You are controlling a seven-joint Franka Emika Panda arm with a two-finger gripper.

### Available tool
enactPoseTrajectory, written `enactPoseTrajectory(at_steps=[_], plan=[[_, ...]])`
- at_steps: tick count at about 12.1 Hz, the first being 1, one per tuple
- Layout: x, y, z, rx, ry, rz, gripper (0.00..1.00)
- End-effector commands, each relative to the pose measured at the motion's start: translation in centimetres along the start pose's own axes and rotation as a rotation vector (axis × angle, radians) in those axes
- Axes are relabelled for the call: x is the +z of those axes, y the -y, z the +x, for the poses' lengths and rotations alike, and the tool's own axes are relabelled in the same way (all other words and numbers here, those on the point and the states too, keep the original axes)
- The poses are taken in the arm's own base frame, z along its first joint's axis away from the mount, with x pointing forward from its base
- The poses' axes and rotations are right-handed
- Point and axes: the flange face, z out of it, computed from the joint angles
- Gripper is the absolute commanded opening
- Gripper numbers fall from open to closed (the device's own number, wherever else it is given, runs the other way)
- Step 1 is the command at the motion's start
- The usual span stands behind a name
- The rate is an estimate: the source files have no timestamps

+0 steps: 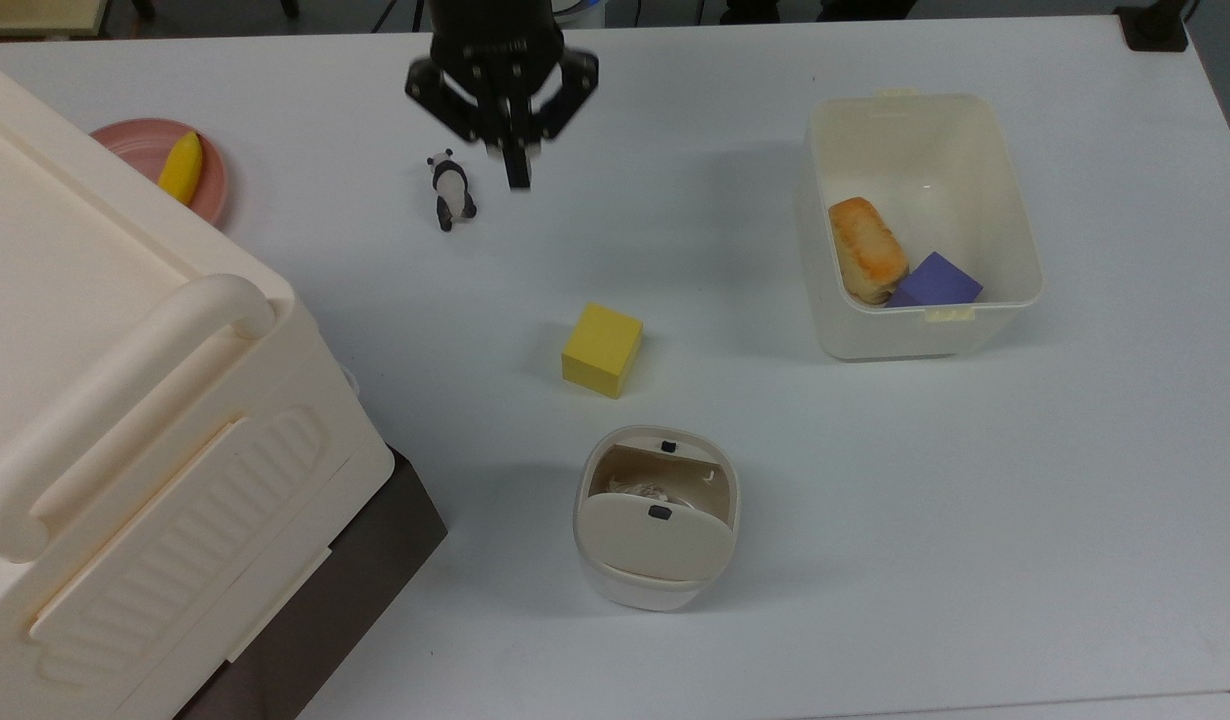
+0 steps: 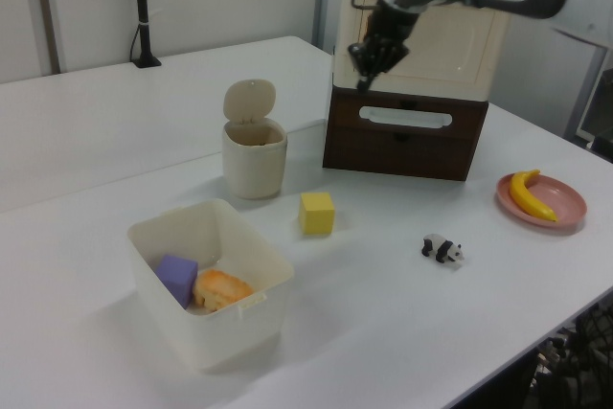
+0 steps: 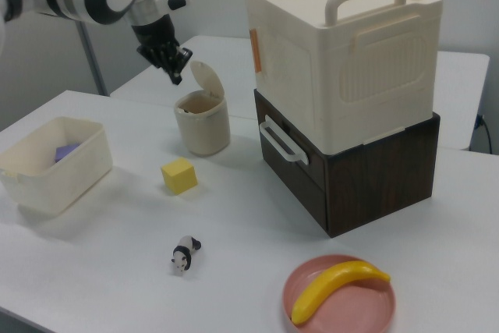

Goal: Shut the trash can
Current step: 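Move the gripper down toward the open lid of the cream trash can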

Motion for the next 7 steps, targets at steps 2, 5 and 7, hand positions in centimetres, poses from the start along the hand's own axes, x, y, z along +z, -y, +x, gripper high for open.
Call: enactPoseTrajectory(at_steps=[2, 5, 7], plan=[[1.7, 4.4, 5.3, -0.087, -0.24, 0.024, 0.0], [4.5, 4.9, 6.9, -0.133, -0.308, 0.016, 0.0], [6.3, 5.2, 7.7, -0.135, -0.363, 0.011, 0.0]])
